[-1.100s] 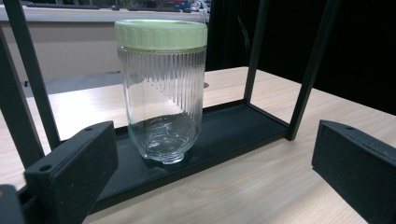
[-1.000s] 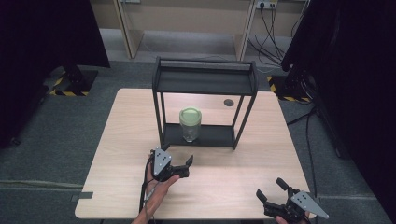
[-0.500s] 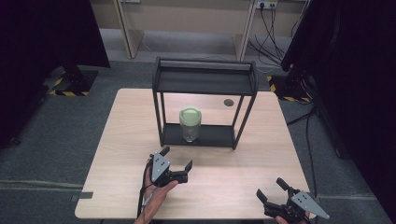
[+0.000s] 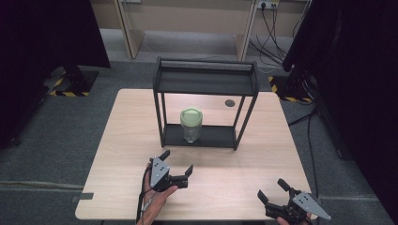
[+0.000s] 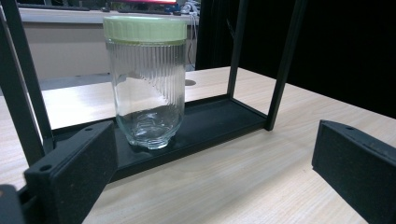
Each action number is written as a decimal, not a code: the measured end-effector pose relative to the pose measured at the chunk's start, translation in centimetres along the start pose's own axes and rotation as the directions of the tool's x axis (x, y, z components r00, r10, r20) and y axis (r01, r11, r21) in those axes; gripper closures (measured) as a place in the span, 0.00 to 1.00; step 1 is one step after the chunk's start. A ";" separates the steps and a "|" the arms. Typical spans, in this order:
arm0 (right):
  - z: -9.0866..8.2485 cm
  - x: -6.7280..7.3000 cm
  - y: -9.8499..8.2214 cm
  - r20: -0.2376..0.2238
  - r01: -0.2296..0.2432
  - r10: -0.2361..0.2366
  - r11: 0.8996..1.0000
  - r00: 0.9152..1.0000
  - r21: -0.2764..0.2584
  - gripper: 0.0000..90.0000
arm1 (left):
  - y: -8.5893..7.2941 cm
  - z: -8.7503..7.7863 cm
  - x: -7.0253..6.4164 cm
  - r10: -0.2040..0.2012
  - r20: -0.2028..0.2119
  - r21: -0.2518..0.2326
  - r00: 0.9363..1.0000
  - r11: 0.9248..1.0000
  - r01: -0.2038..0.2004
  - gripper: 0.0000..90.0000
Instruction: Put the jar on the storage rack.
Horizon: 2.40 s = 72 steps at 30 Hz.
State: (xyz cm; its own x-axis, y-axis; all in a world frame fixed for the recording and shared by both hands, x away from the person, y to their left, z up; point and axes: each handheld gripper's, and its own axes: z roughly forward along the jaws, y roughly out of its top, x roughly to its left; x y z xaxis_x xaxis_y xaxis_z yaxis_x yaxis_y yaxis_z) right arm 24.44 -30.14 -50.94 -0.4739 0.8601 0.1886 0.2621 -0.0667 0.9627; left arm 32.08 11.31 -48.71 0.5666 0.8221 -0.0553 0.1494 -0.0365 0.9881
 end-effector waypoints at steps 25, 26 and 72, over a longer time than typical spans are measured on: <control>0.0 0.1 0.0 -0.002 0.002 -0.002 1.000 1.000 0.001 0.04 | -0.5 -2.3 -0.6 0.010 0.022 -0.012 1.000 1.000 -0.010 0.00; 0.1 0.1 0.0 -0.002 0.002 -0.002 1.000 1.000 0.001 0.04 | -0.6 -2.4 -0.6 0.006 0.023 -0.013 1.000 1.000 -0.006 0.00; 0.2 0.2 -0.1 -0.001 0.001 -0.001 1.000 1.000 0.003 0.04 | -1.9 -6.1 -0.7 0.013 0.044 -0.010 0.999 1.000 -0.013 0.00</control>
State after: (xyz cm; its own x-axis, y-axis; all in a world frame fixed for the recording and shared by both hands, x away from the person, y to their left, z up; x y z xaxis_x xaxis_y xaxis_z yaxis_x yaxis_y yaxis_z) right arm 24.47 -29.86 -51.02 -0.4751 0.8595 0.1883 0.2641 -0.0648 0.9623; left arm 26.42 14.29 -49.66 0.6036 0.7958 -0.0484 0.1338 -0.0413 0.9901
